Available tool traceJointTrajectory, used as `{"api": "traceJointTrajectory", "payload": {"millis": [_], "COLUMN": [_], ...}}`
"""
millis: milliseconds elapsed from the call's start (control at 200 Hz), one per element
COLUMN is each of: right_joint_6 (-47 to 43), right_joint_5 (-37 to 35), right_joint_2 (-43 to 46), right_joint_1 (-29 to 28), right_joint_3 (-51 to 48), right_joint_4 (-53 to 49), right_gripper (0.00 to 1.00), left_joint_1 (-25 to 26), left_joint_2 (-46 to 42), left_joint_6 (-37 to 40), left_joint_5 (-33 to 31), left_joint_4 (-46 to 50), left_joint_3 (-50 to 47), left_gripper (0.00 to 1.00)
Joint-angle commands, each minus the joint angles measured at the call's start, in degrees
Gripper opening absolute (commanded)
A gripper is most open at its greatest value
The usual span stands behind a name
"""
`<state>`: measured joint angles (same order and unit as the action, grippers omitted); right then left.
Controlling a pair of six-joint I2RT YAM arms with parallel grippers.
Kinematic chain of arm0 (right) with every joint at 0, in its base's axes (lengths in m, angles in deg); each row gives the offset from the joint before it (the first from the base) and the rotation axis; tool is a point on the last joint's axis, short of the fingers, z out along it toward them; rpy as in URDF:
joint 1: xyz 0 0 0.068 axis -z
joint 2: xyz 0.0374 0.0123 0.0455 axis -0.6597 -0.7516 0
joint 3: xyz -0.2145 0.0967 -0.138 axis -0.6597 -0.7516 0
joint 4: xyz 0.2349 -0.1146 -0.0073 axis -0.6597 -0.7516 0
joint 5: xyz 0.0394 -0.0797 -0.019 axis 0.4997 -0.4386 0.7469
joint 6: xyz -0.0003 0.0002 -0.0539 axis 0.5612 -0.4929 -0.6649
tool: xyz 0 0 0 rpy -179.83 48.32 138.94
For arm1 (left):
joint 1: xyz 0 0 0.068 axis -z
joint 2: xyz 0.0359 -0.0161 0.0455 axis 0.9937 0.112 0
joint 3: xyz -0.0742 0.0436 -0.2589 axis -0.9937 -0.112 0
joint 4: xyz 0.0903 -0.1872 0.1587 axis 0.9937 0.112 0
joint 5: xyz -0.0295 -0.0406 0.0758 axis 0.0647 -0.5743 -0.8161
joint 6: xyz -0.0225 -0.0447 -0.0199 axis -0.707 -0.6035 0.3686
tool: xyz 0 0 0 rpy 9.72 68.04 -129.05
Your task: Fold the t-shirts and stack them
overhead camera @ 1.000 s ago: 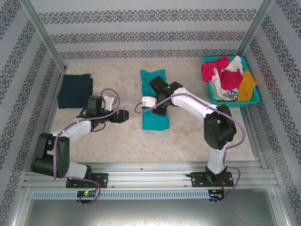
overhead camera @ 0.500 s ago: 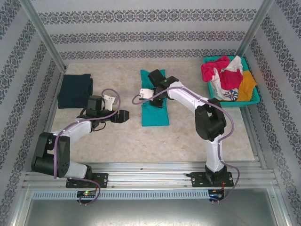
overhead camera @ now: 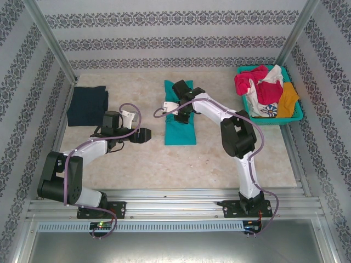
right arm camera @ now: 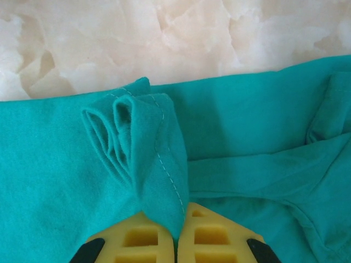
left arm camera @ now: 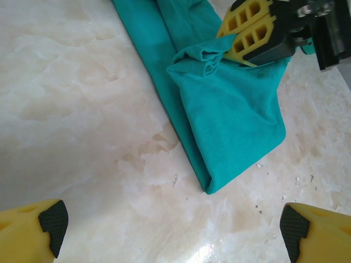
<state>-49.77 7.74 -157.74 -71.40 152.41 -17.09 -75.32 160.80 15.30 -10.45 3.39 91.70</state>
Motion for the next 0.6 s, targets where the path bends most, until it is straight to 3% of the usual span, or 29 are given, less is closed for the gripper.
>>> {"api": "traceJointTrajectory", "payload": {"millis": [0, 60, 215, 355, 595], "right_joint_6": [-0.2, -0.2, 1.0, 3.2, 2.9], "right_joint_5": [0.1, -0.8, -2.9, -1.8, -1.1], "right_joint_2": [-1.9, -2.4, 0.2, 7.2, 18.6], "right_joint_1": [0.7, 0.8, 0.9, 1.0, -0.7], "right_joint_3": [2.8, 3.6, 2.7, -3.6, -18.5], "right_joint_4": [0.6, 0.3, 2.6, 9.7, 15.7], "right_gripper": [0.0, 0.08, 0.61, 0.75, 0.8], "left_joint_1": [0.3, 0.3, 0.4, 0.7, 0.6], "left_joint_2": [0.9, 0.9, 0.6, 0.5, -0.4], "left_joint_6": [0.1, 0.0, -0.1, -0.4, -0.9], "left_joint_5": [1.7, 1.9, 2.1, 2.4, 1.7], "left_joint_4": [-3.1, -3.1, -3.1, -3.9, -5.5], "left_joint_3": [0.4, 0.5, 0.5, 0.6, 0.2], "left_gripper": [1.0, 1.0, 1.0, 1.0, 1.0]}}
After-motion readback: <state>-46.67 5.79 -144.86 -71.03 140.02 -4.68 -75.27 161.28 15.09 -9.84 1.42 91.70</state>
